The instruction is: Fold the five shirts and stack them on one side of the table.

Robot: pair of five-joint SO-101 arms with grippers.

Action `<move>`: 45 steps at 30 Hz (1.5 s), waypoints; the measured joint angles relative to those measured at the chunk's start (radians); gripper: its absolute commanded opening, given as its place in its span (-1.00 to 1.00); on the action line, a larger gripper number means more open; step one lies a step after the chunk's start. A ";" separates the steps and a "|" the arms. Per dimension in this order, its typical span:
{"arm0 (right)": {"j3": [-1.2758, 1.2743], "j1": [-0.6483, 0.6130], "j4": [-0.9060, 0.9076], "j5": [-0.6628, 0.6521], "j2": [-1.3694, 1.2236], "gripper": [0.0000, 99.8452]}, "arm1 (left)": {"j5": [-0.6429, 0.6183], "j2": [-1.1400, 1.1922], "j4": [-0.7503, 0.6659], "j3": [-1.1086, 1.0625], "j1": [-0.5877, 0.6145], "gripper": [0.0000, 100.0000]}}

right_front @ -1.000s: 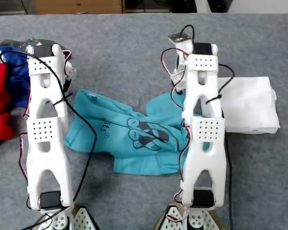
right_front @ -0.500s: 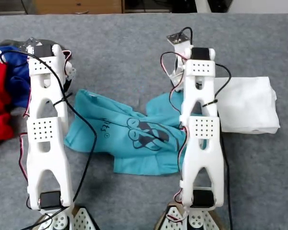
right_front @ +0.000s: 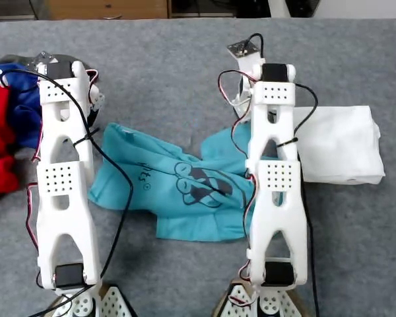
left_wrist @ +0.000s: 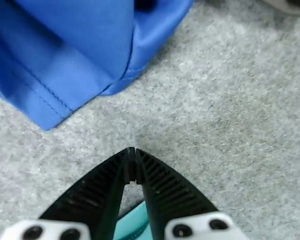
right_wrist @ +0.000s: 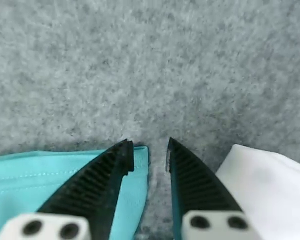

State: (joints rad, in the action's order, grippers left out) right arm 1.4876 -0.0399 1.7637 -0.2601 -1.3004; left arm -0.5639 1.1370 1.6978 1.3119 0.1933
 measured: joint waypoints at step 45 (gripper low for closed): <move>-0.051 0.009 -0.002 0.069 -0.015 -1.00 | 0.012 0.000 0.008 0.034 0.000 -0.79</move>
State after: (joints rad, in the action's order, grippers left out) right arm 1.4369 -0.0307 1.7622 -0.1910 -1.3157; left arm -0.5516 1.1370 1.7054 1.3456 0.1933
